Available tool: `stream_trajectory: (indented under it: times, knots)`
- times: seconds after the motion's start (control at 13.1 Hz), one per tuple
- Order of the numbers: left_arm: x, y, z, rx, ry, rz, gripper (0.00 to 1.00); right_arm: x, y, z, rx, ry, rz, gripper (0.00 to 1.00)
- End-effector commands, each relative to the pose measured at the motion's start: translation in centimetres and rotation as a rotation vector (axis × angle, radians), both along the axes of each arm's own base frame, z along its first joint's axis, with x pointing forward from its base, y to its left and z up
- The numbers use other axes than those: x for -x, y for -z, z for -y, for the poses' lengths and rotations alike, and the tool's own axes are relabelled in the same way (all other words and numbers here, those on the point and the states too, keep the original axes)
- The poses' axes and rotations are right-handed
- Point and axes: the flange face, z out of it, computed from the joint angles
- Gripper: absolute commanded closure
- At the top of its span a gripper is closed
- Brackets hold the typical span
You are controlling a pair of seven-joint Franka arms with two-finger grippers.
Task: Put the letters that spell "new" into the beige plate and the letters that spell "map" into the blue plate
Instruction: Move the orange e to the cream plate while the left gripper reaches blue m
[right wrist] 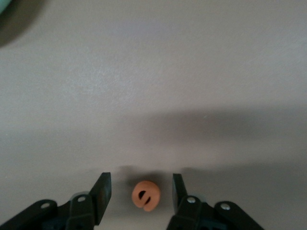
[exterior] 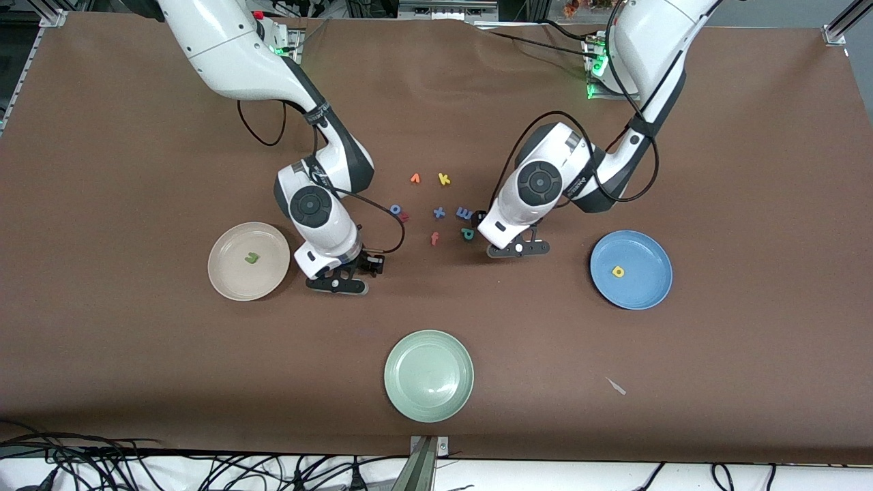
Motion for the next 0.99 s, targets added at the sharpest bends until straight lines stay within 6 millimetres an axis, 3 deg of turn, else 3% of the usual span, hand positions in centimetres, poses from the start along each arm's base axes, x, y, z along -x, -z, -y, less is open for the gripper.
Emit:
stream_trajectory:
  times: [0.0,0.23,0.54,0.69,0.92]
  knots:
    - [1.5,1.1,1.5,0.002,-0.264,-0.094,0.0,0.2,1.1,-1.0,0.003,0.011,0.019,0.4]
    - [2.1,1.5,2.6,0.043,-0.515,-0.207,0.0,0.8,1.7,-0.7,0.013,0.011,0.004,0.41]
    - [4.0,5.4,5.4,0.027,-0.684,-0.179,0.02,1.4,2.1,-0.3,0.022,0.019,-0.013,0.47]
    - [4.7,6.6,5.9,0.015,-0.682,-0.191,0.28,1.6,2.4,-0.2,0.025,0.019,-0.018,0.56]
    - [4.6,7.0,5.6,0.009,-0.686,-0.194,0.42,1.8,2.1,0.0,0.028,0.016,-0.02,0.8]
